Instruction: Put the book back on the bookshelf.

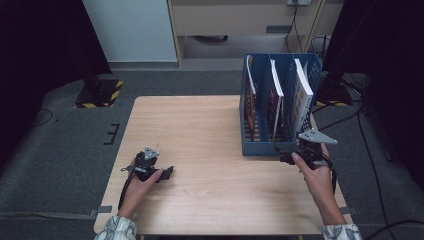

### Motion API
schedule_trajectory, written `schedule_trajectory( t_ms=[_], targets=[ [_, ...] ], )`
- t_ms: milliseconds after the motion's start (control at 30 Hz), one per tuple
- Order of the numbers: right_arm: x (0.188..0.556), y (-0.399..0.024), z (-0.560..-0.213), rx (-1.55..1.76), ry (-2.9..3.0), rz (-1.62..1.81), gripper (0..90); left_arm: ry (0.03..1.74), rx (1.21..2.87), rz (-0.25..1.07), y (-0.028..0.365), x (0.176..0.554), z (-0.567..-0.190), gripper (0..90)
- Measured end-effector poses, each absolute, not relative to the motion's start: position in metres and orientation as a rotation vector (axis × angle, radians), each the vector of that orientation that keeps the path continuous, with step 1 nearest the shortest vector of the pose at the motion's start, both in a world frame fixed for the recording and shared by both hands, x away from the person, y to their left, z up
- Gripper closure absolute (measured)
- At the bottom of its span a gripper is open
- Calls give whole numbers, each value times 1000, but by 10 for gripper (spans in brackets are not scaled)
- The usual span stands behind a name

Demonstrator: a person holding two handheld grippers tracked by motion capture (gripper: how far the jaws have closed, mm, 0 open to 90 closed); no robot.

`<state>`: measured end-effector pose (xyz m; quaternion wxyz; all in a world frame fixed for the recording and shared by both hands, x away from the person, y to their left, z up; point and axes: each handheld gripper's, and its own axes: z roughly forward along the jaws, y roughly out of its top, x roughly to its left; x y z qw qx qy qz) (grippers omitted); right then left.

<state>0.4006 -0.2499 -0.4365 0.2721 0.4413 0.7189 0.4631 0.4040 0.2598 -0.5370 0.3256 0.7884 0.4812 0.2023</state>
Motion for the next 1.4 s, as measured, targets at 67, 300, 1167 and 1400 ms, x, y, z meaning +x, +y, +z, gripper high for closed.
schedule_trajectory(
  t_ms=[67,300,1167,1400],
  targets=[
    [399,-247,-438,1184,1950,1246,45,1261,2066,530,260,404,-537,34],
    [393,-234,-443,1164,1999,1256,46,1262,2066,530,260,404,-537,33],
    [379,-181,-450,1036,2169,1277,47,1248,2077,521,257,403,-537,22],
    [379,-164,-457,1028,2216,1279,47,1248,2077,519,257,403,-537,20]
  ],
)
